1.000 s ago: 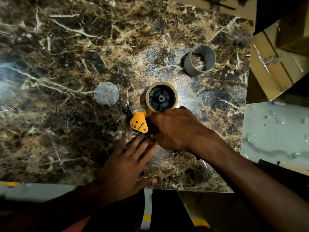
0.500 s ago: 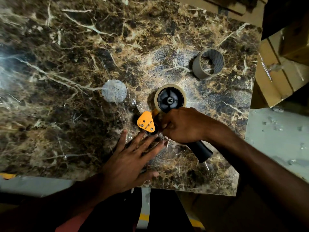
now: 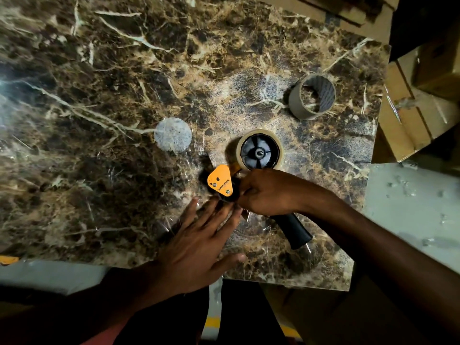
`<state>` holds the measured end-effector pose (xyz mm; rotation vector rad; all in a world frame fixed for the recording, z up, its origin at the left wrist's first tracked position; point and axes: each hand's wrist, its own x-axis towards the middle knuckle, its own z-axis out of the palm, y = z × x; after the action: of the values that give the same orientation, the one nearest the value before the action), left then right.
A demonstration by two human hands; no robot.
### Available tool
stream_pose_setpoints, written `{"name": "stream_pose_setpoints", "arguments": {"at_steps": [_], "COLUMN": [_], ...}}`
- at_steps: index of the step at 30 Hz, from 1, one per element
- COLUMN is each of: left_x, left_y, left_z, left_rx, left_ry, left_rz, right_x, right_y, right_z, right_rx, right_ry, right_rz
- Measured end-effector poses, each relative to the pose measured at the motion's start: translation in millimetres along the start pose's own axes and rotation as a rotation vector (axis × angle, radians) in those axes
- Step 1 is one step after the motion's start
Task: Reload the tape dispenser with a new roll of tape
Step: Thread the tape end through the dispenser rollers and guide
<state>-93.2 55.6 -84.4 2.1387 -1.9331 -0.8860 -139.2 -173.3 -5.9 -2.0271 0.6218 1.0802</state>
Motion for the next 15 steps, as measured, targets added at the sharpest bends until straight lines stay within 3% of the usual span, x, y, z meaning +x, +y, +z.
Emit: {"name": "stream_pose_setpoints", "arguments": {"at_steps": [8,12,15], "left_x": [-0.2,-2.8,-5.0], "left_y": [-0.7,-8.4,-11.2], "left_z": [-8.3,-10.1,-9.5], "left_rx": [0.001,-0.01,-0.011], "left_ry": [-0.039,-0.078,-0.069], "left_rz": [0.006,0.016,0.026], "right_x": [-6.1,-30.0,-48.8], "right_y": [18.9,43.5,62.8], "right_z": [14.0,40.1,65.8], "right_rx": [0.022,-0.047,0.057], "right_ry": [0.118,0.362,0.59], "right_rz": [-0.131,-0.345,-0.288]}}
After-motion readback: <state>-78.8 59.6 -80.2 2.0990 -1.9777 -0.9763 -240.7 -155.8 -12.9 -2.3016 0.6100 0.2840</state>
